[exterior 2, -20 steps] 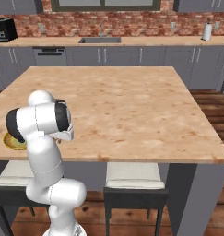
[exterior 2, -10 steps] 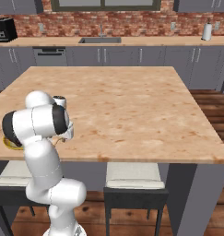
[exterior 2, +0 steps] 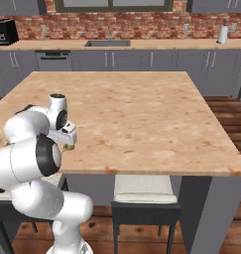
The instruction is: Take the fork and place it on the left side of the plate. Then take the spoon and place it on the right side of the plate. Make sure they're directly next to the plate.
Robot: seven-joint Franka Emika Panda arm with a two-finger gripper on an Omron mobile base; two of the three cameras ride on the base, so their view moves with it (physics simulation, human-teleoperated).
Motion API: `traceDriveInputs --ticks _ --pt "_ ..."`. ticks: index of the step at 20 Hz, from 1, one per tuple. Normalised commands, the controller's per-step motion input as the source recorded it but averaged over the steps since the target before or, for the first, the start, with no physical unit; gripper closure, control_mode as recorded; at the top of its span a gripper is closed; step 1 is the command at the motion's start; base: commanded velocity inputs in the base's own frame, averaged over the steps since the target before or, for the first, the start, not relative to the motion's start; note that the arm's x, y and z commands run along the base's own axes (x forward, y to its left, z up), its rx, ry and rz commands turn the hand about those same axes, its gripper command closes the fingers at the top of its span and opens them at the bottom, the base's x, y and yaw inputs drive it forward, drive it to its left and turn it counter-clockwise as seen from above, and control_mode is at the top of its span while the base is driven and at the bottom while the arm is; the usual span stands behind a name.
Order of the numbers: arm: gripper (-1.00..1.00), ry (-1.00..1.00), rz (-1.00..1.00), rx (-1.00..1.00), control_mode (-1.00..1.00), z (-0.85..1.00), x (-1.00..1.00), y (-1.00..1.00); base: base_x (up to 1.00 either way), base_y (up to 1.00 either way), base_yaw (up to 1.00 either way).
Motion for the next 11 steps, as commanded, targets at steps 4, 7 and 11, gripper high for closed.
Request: traceDriveInputs --ticks 4,7,11 --pt "-1.0 -0.08 -0.07 0.0 -1.0 0.73 -0.88 -0.06 0.0 0.0 0.0" --pt "-1.0 -0.08 -0.08 0.0 -1.0 0.65 -1.0 -0.11 0.0 0.0 0.0" --pt "-1.0 -0.08 -0.11 0.01 -1.0 0.53 -1.0 -0.2 0.0 0.0 0.0"
